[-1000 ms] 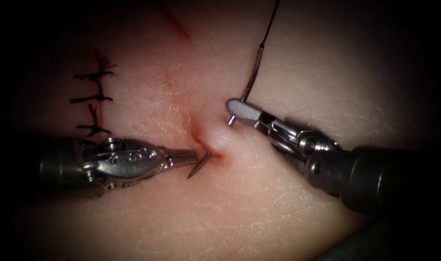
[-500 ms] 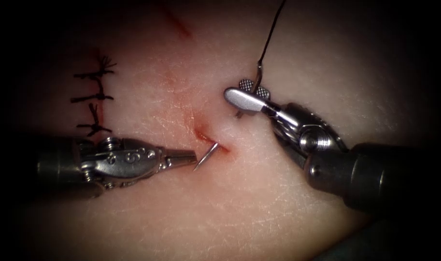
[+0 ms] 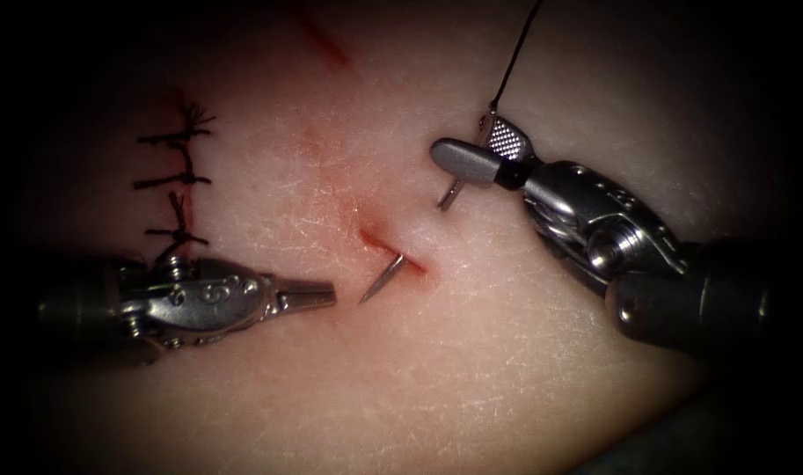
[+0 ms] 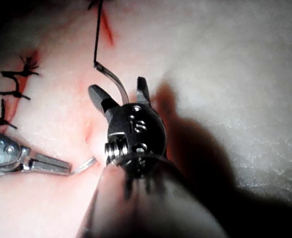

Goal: Wound Closure

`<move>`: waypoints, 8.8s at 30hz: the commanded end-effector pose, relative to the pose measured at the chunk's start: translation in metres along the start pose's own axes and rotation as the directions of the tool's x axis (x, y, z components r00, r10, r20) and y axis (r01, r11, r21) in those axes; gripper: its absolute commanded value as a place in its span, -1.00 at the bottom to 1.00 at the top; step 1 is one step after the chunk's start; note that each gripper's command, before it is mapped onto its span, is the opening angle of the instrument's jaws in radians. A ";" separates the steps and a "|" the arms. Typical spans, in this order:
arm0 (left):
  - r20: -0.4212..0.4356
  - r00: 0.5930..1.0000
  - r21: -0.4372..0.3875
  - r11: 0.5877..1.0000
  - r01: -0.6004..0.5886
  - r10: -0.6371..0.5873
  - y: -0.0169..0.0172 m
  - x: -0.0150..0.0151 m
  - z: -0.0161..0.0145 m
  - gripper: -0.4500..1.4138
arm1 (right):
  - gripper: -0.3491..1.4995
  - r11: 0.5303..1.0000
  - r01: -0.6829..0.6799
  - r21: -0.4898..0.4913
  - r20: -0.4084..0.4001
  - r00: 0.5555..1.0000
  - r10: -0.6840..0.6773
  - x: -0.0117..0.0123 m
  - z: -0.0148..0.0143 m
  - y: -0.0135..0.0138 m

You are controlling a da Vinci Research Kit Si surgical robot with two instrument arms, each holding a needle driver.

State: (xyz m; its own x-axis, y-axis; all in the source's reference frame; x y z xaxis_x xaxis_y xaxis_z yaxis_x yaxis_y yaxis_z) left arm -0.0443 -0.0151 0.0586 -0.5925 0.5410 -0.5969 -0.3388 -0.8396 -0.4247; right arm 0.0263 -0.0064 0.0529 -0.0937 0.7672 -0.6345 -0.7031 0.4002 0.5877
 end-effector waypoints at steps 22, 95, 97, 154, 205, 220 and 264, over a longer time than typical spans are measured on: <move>-0.003 1.000 -0.005 1.000 -0.005 0.005 -0.0003 0.0001 0.0006 -1.00 | -1.00 0.895 -0.435 0.098 0.212 0.888 0.408 -0.0045 0.0027 -0.0021; -0.291 0.617 -0.139 0.605 -0.784 0.731 0.0001 0.0062 0.0014 -1.00 | 0.56 0.873 -0.411 0.261 -0.030 0.901 0.433 -0.0069 -0.0033 0.0040; -0.289 0.620 -0.150 0.605 -0.782 0.729 0.0005 0.0062 0.0014 -1.00 | 0.54 0.873 -0.411 0.262 -0.030 0.901 0.433 -0.0069 -0.0033 0.0040; -0.439 0.733 0.118 0.842 -0.527 0.520 0.0033 0.0196 -0.0116 -1.00 | 0.55 0.818 -0.471 0.330 0.198 0.882 0.428 0.0030 -0.0101 -0.0042; -0.167 0.557 0.368 0.576 -0.730 0.813 0.0082 0.0151 -0.0037 -1.00 | 0.47 0.815 -0.576 0.068 0.370 0.773 0.515 0.0012 -0.0042 -0.0055; -0.187 0.600 0.360 0.623 -0.694 0.777 0.0078 0.0152 -0.0034 0.42 | -1.00 0.831 -0.557 0.002 0.370 0.772 0.516 0.0013 -0.0052 -0.0047; 0.068 0.952 -0.191 0.941 -0.280 0.297 -0.0056 0.0087 0.0036 -1.00 | -1.00 0.969 0.125 0.212 0.002 0.992 -0.128 0.0018 -0.0047 -0.0044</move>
State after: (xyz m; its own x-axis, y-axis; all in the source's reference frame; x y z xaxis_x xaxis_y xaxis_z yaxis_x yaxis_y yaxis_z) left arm -0.0495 -0.0061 0.0580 -0.7187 0.2623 -0.6440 -0.0141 -0.9314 -0.3637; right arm 0.0252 -0.0090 0.0464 0.0010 0.7089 -0.7053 -0.5459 0.5914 0.5935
